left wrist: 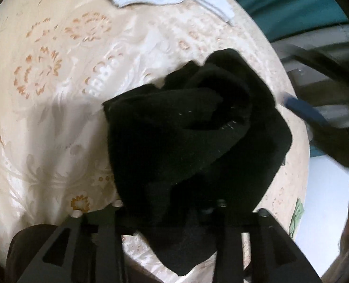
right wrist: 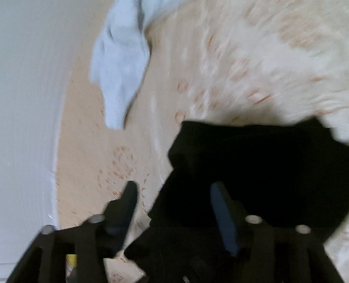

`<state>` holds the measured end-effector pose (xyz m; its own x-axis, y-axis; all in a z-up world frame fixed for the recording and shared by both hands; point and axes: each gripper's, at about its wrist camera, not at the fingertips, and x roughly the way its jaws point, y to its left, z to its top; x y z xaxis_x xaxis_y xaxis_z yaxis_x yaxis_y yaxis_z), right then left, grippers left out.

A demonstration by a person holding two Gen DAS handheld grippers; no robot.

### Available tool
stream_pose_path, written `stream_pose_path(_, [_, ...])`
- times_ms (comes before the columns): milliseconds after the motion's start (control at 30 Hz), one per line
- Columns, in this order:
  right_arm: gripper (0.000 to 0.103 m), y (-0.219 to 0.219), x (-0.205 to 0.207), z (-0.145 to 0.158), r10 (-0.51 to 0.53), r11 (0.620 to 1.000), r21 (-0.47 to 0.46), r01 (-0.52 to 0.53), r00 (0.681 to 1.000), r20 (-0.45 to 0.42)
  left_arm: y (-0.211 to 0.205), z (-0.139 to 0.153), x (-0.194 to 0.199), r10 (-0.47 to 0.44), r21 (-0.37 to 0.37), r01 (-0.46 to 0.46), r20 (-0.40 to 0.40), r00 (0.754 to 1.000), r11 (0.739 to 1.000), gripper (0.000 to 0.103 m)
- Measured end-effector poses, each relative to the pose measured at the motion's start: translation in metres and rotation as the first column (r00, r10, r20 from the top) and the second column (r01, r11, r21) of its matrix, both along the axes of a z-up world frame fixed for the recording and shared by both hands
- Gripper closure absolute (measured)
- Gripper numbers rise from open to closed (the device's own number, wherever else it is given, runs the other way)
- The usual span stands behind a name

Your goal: Fold clothes

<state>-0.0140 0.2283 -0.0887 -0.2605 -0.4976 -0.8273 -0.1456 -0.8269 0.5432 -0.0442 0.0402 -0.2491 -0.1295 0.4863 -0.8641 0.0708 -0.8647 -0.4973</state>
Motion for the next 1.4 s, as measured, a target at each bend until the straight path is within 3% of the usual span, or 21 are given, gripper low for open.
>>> stream_pose_path(33, [0.039,0.011,0.014,0.002,-0.005,1.0,-0.008,0.005,1.0,-0.011,-0.006,-0.001,-0.002,0.024,0.033,-0.024,0.021,1.0,0.999,0.047])
stream_pose_path(133, [0.038,0.037,0.055,0.001,-0.009,0.999,-0.036,0.007,0.999,-0.039,-0.03,0.002,-0.004,0.091,0.178,-0.102,0.065,0.994,0.979,0.046])
stream_pose_path(200, [0.041,0.048,0.081,-0.007,0.003,0.998,-0.061,-0.006,0.999,-0.053,-0.052,0.021,-0.002,0.155,0.206,-0.157,0.022,0.988,0.966,0.046])
stream_pose_path(267, [0.054,0.062,0.096,-0.022,-0.04,0.993,-0.117,0.034,0.998,-0.054,-0.068,0.044,-0.001,0.185,0.232,-0.169,-0.048,0.982,0.958,0.047])
stream_pose_path(300, [0.077,0.067,0.096,-0.029,-0.066,0.988,-0.14,0.059,0.997,-0.045,-0.071,0.06,0.002,0.181,0.259,-0.151,-0.095,0.979,0.954,0.049])
stream_pose_path(333, [0.097,0.073,0.096,-0.035,-0.092,0.983,-0.163,0.085,0.995,-0.035,-0.069,0.075,0.004,0.163,0.281,-0.118,-0.142,0.976,0.952,0.058])
stream_pose_path(400, [0.099,0.079,0.085,-0.035,-0.109,0.988,-0.111,0.103,0.993,-0.046,-0.033,0.1,0.009,0.062,0.23,-0.011,-0.218,0.974,0.973,0.074])
stream_pose_path(433, [0.1,0.082,0.08,-0.035,-0.116,0.99,-0.085,0.112,0.992,-0.051,-0.015,0.107,0.011,0.007,0.188,0.04,-0.24,0.971,0.981,0.075])
stream_pose_path(467, [0.1,0.081,0.071,-0.035,-0.122,0.991,-0.059,0.119,0.991,-0.055,0.003,0.105,0.011,-0.046,0.141,0.082,-0.24,0.97,0.987,0.076])
stream_pose_path(533, [0.1,0.078,0.055,-0.035,-0.134,0.991,-0.007,0.134,0.989,-0.063,0.039,0.087,0.01,-0.131,0.053,0.144,-0.201,0.971,0.988,0.094])
stream_pose_path(633, [0.1,0.071,0.03,-0.045,-0.11,0.991,0.077,0.112,0.993,-0.03,0.053,0.034,0.005,-0.109,-0.047,0.106,-0.069,0.992,0.993,0.101])
stream_pose_path(767, [0.1,0.07,0.014,-0.081,-0.095,0.987,0.139,0.084,0.993,0.072,0.049,0.002,0.002,-0.08,-0.111,0.078,-0.012,0.997,0.991,0.102])
stream_pose_path(900, [0.095,0.075,0.021,-0.093,-0.114,0.989,0.1,0.106,0.991,0.069,0.037,-0.015,-0.001,-0.036,-0.07,0.037,0.015,0.999,0.997,0.099])
stream_pose_path(1000, [0.066,0.09,0.048,-0.072,-0.149,0.989,-0.011,0.15,0.988,0.03,0.029,-0.019,-0.004,-0.013,-0.042,0.015,0.037,0.999,0.999,0.099])
stream_pose_path(1067, [0.051,0.097,0.078,-0.056,-0.154,0.988,-0.028,0.154,0.988,-0.008,0.033,-0.009,-0.001,-0.034,-0.076,0.035,0.018,0.999,0.997,0.099])
stream_pose_path(1100, [0.037,0.1,0.093,-0.049,-0.156,0.987,-0.037,0.155,0.987,-0.027,0.036,-0.002,0.001,-0.045,-0.094,0.046,0.007,0.999,0.994,0.099])
stream_pose_path(1133, [0.03,0.099,0.107,-0.053,-0.149,0.988,-0.047,0.149,0.989,-0.008,0.037,0.006,0.004,-0.053,-0.105,0.052,-0.006,0.999,0.993,0.096])
stream_pose_path(1200, [0.03,0.096,0.136,-0.062,-0.133,0.988,-0.069,0.135,0.991,0.033,0.032,0.029,0.015,-0.048,-0.113,0.043,-0.05,0.998,0.993,0.089])
stream_pose_path(1267, [0.03,0.09,0.162,-0.077,-0.124,0.985,-0.106,0.133,0.988,0.088,0.02,0.052,0.029,-0.023,-0.111,0.01,-0.117,0.993,0.994,0.07])
stream_pose_path(1333, [0.03,0.083,0.175,-0.096,-0.136,0.969,-0.185,0.161,0.981,0.141,0.006,0.07,0.039,0.009,-0.146,-0.036,-0.179,0.984,0.989,0.027])
stream_pose_path(1400, [0.03,0.075,0.183,-0.113,-0.151,0.943,-0.265,0.199,0.97,0.19,-0.005,0.085,0.049,0.037,-0.149,-0.072,-0.225,0.974,0.986,0.019])
